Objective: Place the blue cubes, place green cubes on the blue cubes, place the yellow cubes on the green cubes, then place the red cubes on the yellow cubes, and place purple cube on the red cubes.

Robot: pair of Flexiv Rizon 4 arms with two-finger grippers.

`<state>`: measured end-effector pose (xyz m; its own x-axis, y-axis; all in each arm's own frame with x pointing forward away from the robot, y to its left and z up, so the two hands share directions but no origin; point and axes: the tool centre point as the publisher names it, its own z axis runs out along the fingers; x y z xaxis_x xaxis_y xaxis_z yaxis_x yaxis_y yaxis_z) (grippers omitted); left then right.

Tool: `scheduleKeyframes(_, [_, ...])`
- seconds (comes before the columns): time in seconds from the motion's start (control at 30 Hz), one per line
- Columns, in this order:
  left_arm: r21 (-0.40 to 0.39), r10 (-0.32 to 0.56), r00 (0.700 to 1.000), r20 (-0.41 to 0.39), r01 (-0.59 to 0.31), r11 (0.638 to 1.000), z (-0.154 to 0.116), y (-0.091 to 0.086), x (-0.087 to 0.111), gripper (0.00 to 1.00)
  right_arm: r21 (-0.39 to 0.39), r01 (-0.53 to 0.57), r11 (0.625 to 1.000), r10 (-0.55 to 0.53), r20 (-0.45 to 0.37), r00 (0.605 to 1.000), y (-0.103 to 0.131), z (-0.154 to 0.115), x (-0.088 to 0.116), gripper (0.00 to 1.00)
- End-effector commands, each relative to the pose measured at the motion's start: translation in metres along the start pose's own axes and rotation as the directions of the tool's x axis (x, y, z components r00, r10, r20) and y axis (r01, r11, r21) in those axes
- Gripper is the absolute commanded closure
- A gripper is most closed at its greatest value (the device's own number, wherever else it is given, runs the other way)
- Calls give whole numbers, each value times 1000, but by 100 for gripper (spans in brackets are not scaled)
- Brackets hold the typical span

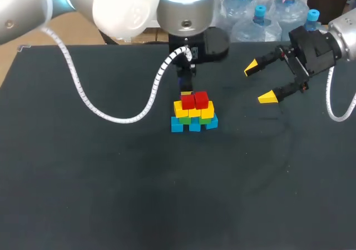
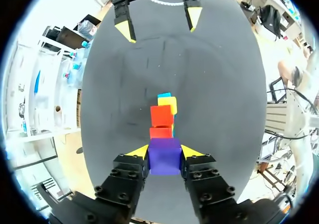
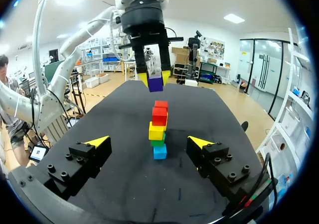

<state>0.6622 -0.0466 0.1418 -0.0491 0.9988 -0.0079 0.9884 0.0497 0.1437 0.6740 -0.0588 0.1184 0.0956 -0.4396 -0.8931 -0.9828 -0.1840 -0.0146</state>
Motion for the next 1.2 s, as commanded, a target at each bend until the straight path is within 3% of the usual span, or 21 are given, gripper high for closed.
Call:
scheduleKeyframes(0.03, [45, -3, 1000, -7, 3, 999, 5, 11, -4, 100, 1, 1, 1000, -1, 0, 1000, 0, 0, 0, 0])
scheduleKeyframes(0.4, [57, 9, 1000, 0, -9, 998, 9, 19, -13, 100, 1, 1, 1000, -1, 0, 1000, 0, 0, 0, 0])
scheduleKeyframes(1.2, [111, 29, 999, 24, -31, 993, 28, 15, -18, 100, 1, 1, 1000, -1, 0, 1000, 0, 0, 0, 0])
